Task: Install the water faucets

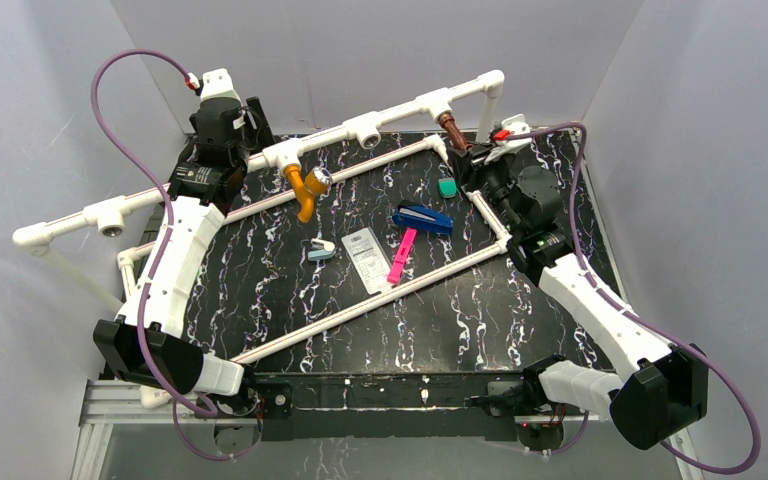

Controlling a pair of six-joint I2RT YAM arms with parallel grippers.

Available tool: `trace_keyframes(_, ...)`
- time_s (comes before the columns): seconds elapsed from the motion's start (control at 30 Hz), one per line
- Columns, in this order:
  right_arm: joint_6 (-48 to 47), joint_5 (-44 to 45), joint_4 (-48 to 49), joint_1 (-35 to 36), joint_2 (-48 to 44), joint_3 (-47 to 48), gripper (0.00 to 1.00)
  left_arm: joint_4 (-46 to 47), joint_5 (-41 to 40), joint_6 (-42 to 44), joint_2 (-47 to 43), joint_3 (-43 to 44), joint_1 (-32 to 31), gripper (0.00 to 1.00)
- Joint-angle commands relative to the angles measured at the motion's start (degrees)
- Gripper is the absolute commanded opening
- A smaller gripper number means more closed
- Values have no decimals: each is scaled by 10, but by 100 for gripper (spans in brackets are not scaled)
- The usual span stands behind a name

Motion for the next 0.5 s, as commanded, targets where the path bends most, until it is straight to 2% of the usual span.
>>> trace_keyframes(0.0,210,39,66,7,-14,43,1,-131,41,4,0,-39,-15,69)
trace_keyframes(0.27,495,86,65,6,-15,41,1,-132,43,4,-3,-40,-16,69)
trace_keyframes(0.47,652,101,33,6,-7,59,1,-133,44,4,-5,-40,-16,69)
